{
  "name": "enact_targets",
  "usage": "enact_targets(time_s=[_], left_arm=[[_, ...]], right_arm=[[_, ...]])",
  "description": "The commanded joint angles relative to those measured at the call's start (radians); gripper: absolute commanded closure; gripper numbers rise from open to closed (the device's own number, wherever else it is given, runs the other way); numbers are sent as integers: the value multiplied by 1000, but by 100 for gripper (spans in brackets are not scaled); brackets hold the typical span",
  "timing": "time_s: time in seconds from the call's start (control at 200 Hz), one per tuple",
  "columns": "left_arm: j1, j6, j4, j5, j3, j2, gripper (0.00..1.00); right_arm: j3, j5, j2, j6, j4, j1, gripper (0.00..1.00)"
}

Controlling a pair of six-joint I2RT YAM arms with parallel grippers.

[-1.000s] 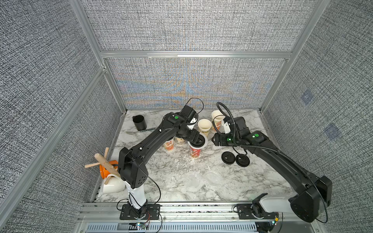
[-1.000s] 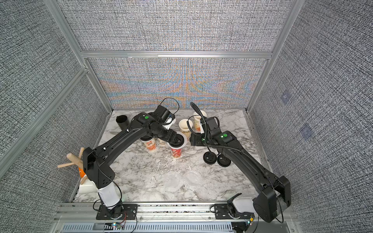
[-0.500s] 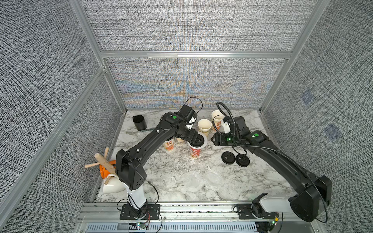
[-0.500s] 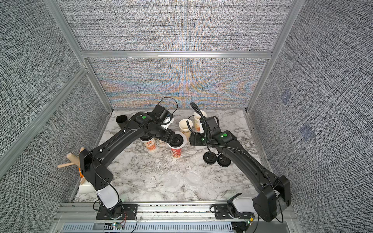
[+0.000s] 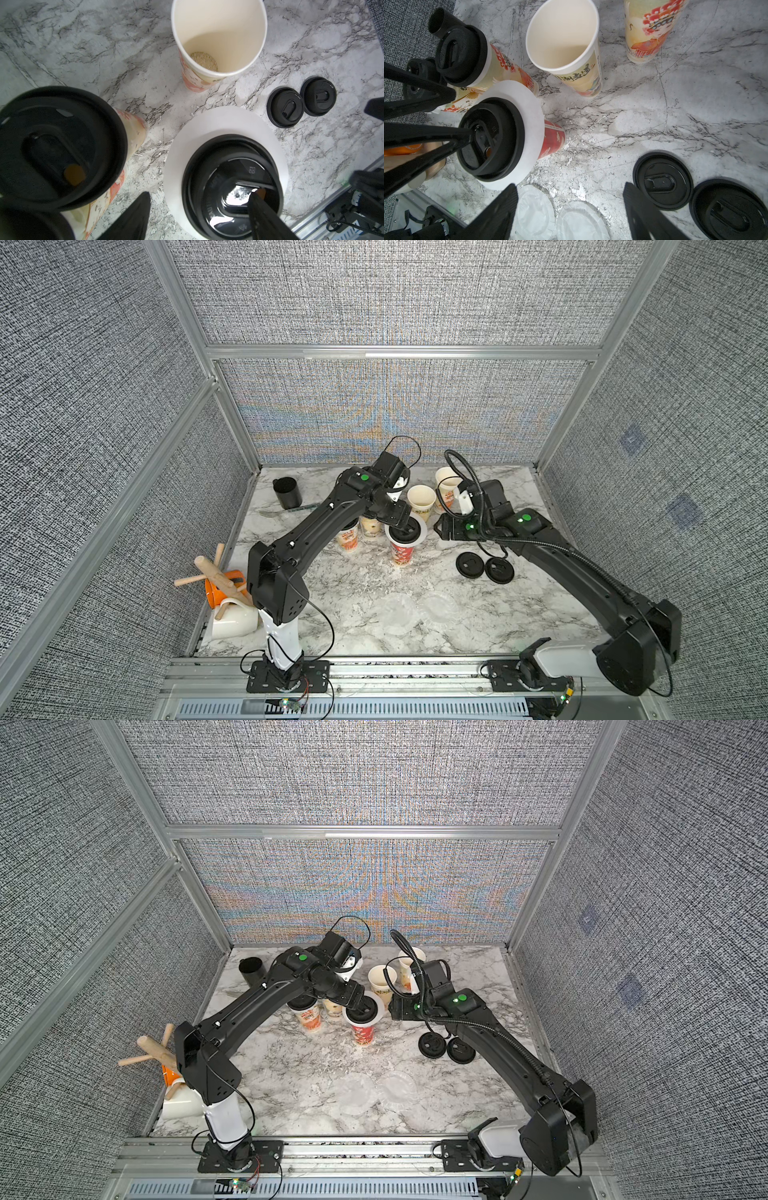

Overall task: Put the leak-proof paper on the milk tea cups
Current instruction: Secure the cup lid on the cup.

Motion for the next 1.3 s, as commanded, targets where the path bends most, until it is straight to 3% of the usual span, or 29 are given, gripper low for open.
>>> enact_targets(time_s=[0.0, 1.291], left_arm=[[0, 6, 7, 1, 8, 7, 25], [0, 15, -30, -21, -66, -14, 27]], right_arm=[[0, 0, -2, -4, 22, 0, 18], [9, -12, 14, -9, 23, 8, 18]])
